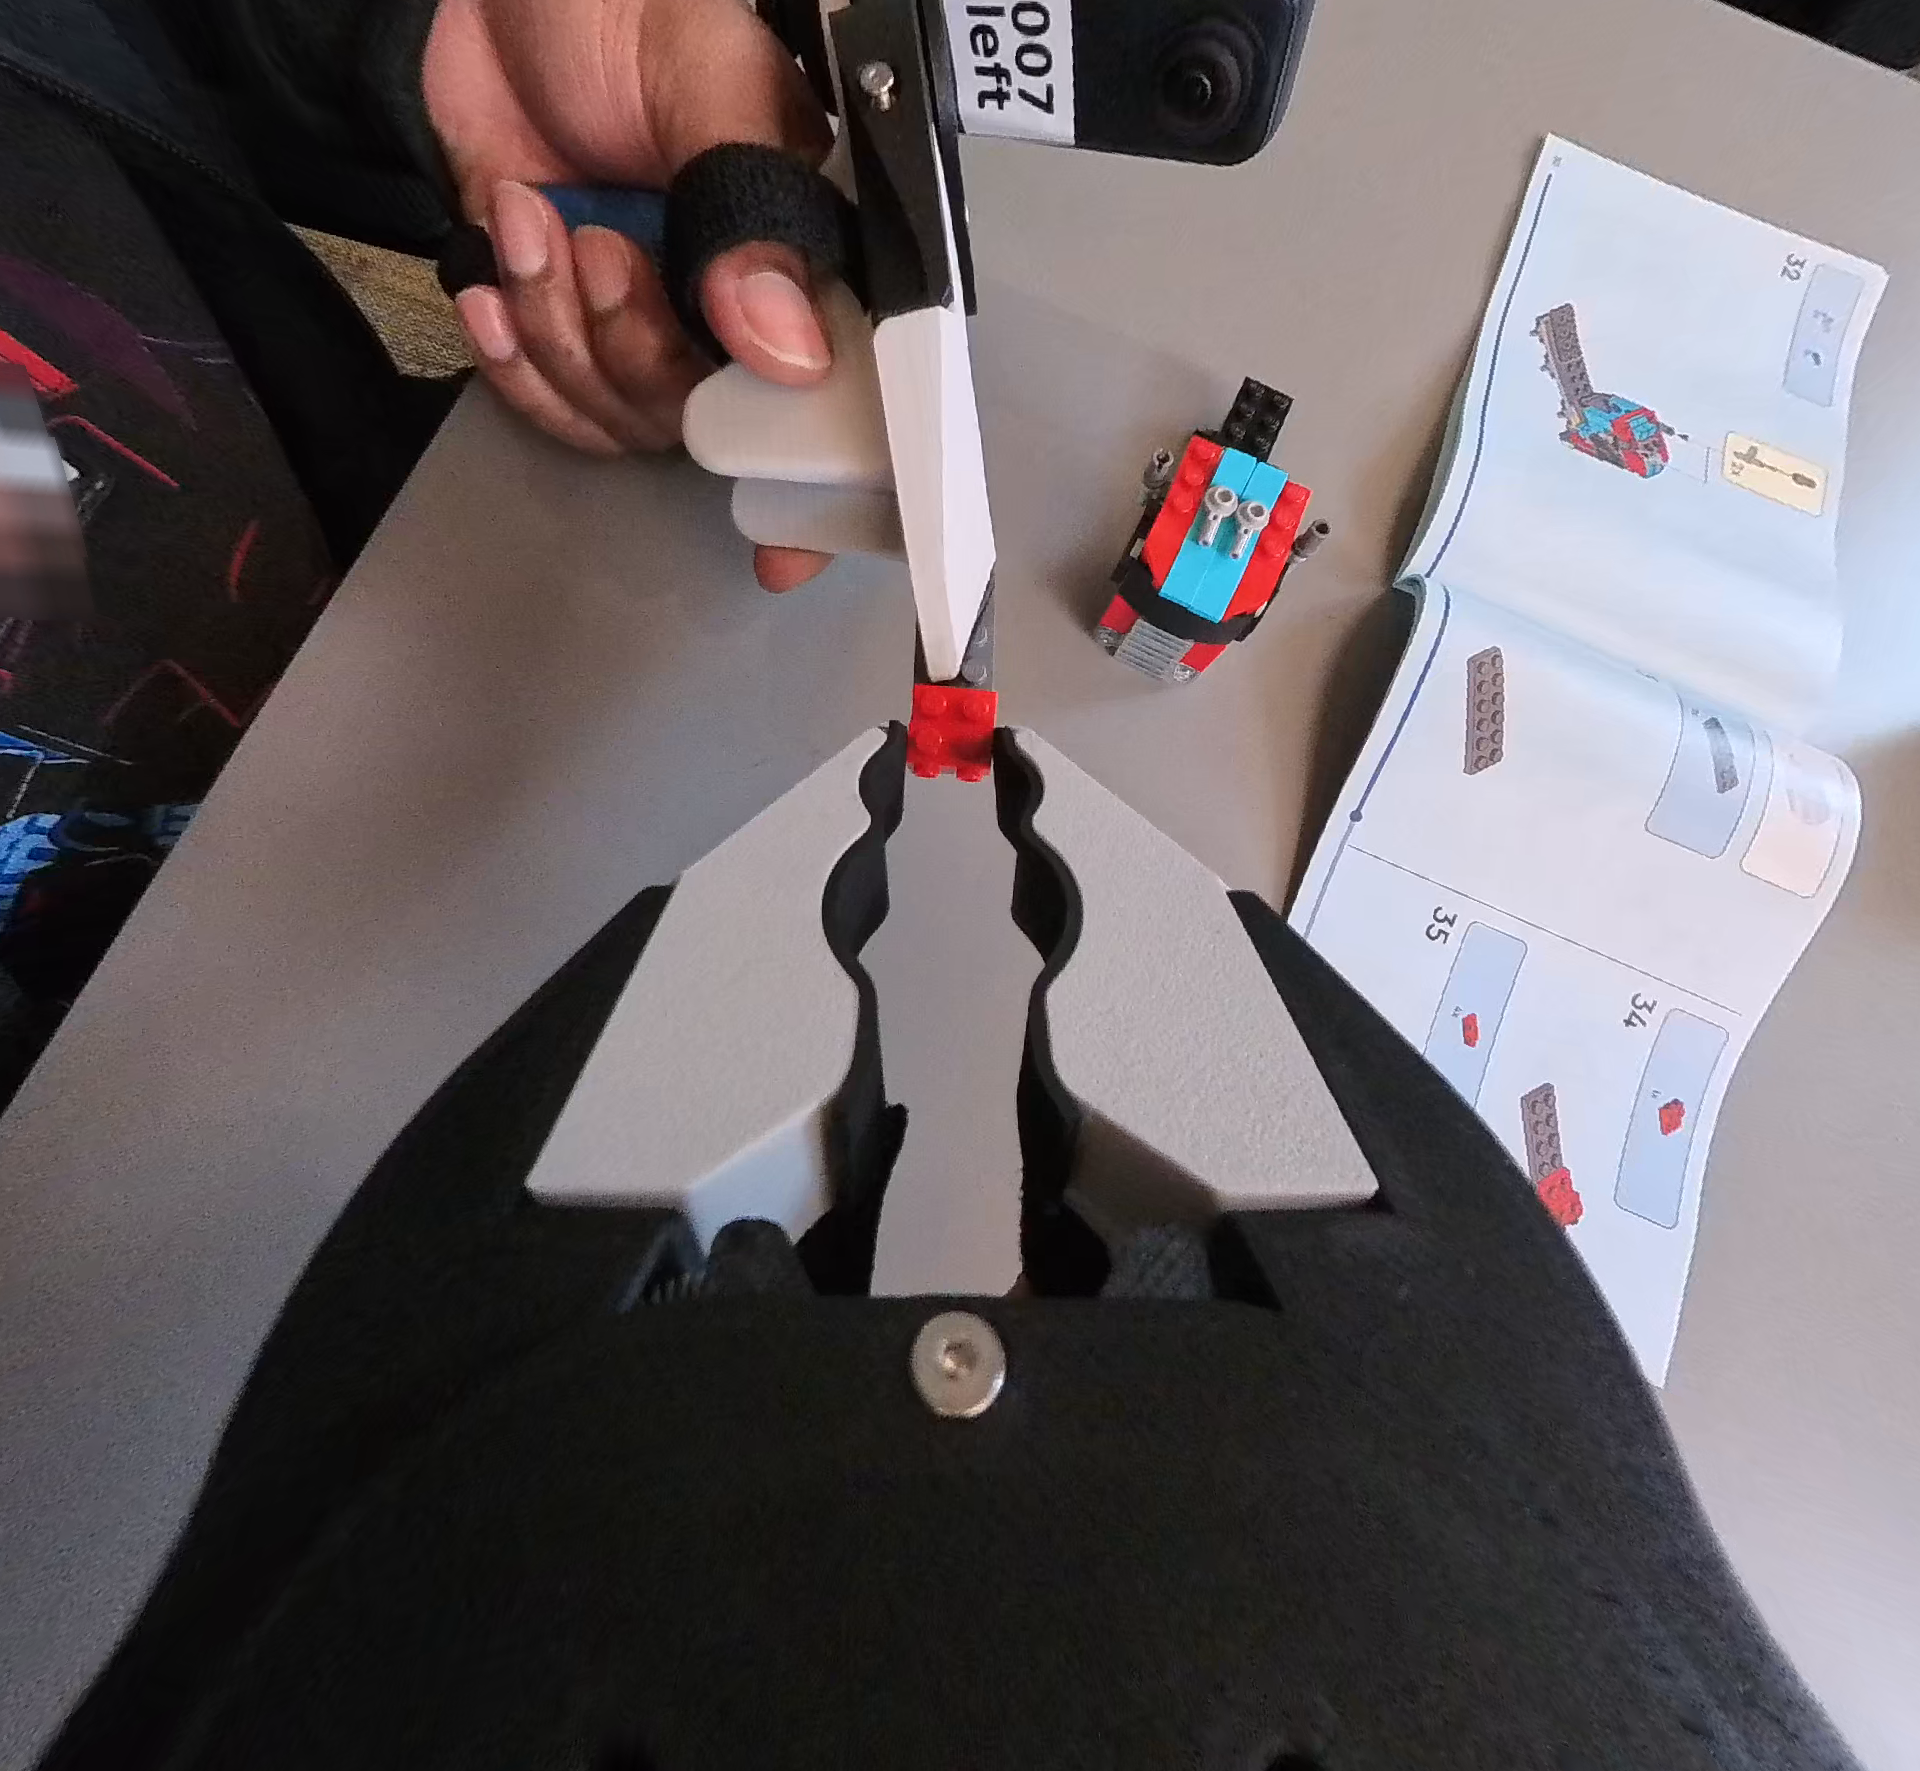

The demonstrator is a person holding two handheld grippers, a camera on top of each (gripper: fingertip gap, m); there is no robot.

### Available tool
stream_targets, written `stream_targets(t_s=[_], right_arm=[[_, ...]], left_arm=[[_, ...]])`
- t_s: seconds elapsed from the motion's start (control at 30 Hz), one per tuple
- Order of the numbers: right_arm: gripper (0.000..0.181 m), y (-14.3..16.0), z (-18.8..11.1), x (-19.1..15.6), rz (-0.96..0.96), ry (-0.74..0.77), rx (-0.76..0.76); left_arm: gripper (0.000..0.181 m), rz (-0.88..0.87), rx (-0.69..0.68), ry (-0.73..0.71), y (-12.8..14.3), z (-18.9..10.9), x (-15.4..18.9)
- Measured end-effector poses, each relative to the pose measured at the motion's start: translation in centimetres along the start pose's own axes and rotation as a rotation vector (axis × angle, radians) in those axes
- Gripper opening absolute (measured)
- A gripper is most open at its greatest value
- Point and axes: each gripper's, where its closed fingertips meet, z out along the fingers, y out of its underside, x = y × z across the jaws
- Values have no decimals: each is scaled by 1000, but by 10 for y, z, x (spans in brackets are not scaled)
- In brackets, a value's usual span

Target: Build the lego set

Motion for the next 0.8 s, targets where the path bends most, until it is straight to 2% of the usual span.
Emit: stream_targets(t_s=[0.23,0.47,0.57,0.67,0.8], right_arm=[[20,0,1,-2,5,-6,7],[40,0,-1,2,81,25,43],[47,1,-4,8,257,62,132],[54,1,-9,8,565,64,307],[53,-3,-14,4,946,12,570]], left_arm=[[5,-5,-1,7,0,0,1],[5,-9,4,9,-1,-1,1],[4,-9,14,12,-2,-2,1],[5,-5,30,14,-4,-3,2],[4,-2,33,20,-4,-3,3]])
